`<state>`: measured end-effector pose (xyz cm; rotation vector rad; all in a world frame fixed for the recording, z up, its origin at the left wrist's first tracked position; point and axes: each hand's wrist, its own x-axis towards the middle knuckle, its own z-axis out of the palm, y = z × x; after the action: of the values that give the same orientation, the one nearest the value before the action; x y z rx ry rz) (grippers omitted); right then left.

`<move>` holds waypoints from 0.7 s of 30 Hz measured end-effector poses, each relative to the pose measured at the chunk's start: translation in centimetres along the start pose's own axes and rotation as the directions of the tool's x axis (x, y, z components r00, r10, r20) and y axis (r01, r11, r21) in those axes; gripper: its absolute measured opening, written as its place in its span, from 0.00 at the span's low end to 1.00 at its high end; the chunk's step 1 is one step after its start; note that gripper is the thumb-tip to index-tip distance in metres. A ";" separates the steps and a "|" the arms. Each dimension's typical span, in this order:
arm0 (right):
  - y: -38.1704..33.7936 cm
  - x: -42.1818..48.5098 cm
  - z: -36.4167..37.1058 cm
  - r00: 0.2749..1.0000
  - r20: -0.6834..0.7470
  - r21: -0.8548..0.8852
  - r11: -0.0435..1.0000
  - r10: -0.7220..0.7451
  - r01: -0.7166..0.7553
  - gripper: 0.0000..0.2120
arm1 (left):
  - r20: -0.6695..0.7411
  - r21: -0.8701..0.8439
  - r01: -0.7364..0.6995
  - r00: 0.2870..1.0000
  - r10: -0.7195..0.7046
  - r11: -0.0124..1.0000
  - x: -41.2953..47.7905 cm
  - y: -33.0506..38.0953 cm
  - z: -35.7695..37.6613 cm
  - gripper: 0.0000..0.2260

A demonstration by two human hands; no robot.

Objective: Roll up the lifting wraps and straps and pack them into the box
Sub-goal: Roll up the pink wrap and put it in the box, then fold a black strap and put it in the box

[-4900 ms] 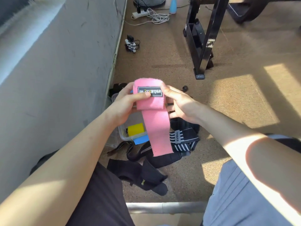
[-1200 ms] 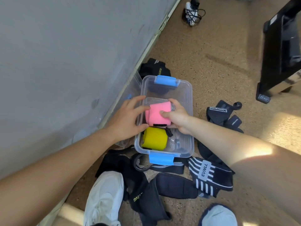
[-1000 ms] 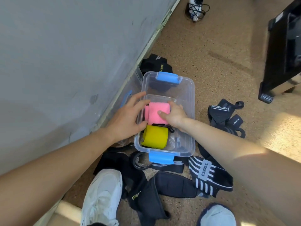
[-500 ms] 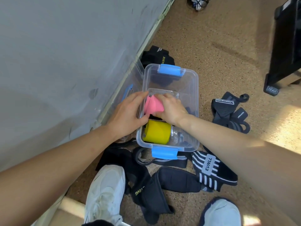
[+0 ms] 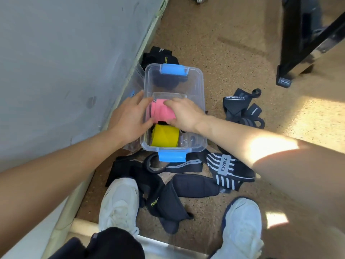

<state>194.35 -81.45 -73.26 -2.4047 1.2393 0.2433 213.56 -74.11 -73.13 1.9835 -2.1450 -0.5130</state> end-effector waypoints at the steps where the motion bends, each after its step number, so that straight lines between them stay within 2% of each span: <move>1: 0.2 -1.0 -0.6 1.000 -0.023 0.048 0.999 -0.011 0.012 0.30 | -0.008 0.033 -0.017 1.000 0.018 0.999 -0.1 0.4 -0.4 0.28; 3: 0.9 -3.5 -1.7 0.994 -0.106 0.172 0.984 -0.022 0.040 0.25 | -0.020 0.079 -0.072 0.997 0.074 0.994 -0.1 1.2 -1.4 0.27; 5: 2.2 -6.4 -2.5 0.965 -0.260 0.299 0.952 0.010 0.071 0.17 | -0.018 0.099 -0.159 0.987 0.161 0.982 0.0 2.4 -2.2 0.25; 7: 3.9 -9.3 -2.8 0.920 -0.379 0.379 0.924 0.099 0.057 0.09 | -0.006 0.116 -0.257 0.966 0.259 0.959 -0.1 3.8 -2.5 0.23; 8: 4.9 -10.7 -2.6 0.905 -0.393 0.400 0.916 0.162 0.009 0.06 | -0.011 0.116 -0.297 0.954 0.300 0.948 -0.3 4.6 -2.4 0.21; 10: 6.9 -13.1 -1.8 0.899 -0.342 0.411 0.904 0.273 -0.119 0.06 | -0.008 0.088 -0.345 0.938 0.347 0.934 -0.9 6.3 -1.5 0.19; 12: 8.8 -15.5 -0.1 0.924 -0.212 0.361 0.904 0.319 -0.230 0.08 | 0.039 0.043 -0.382 0.924 0.380 0.923 -1.7 7.9 -0.1 0.23; 14: 10.1 -17.4 2.0 0.952 -0.003 0.252 0.922 0.305 -0.295 0.17 | 0.108 0.031 -0.429 0.899 0.424 0.903 -2.5 9.2 1.8 0.24; 17: 10.7 -19.0 5.6 0.939 0.232 -0.027 0.966 0.255 -0.256 0.35 | 0.177 0.011 -0.479 0.865 0.469 0.878 -3.5 10.0 3.9 0.20; 19: 10.7 -19.3 7.4 0.913 0.268 -0.212 0.944 0.306 -0.254 0.40 | 0.176 -0.025 -0.468 0.868 0.465 0.883 -3.8 9.9 4.3 0.19; 21: 10.8 -19.1 7.9 0.896 0.256 -0.247 0.921 0.363 -0.302 0.33 | 0.173 -0.049 -0.453 0.874 0.454 0.890 -3.4 9.7 4.2 0.19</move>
<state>174.71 -69.39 -76.94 -2.1879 1.5347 0.8410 203.37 -69.67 -73.14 1.3908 -2.6010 -0.6316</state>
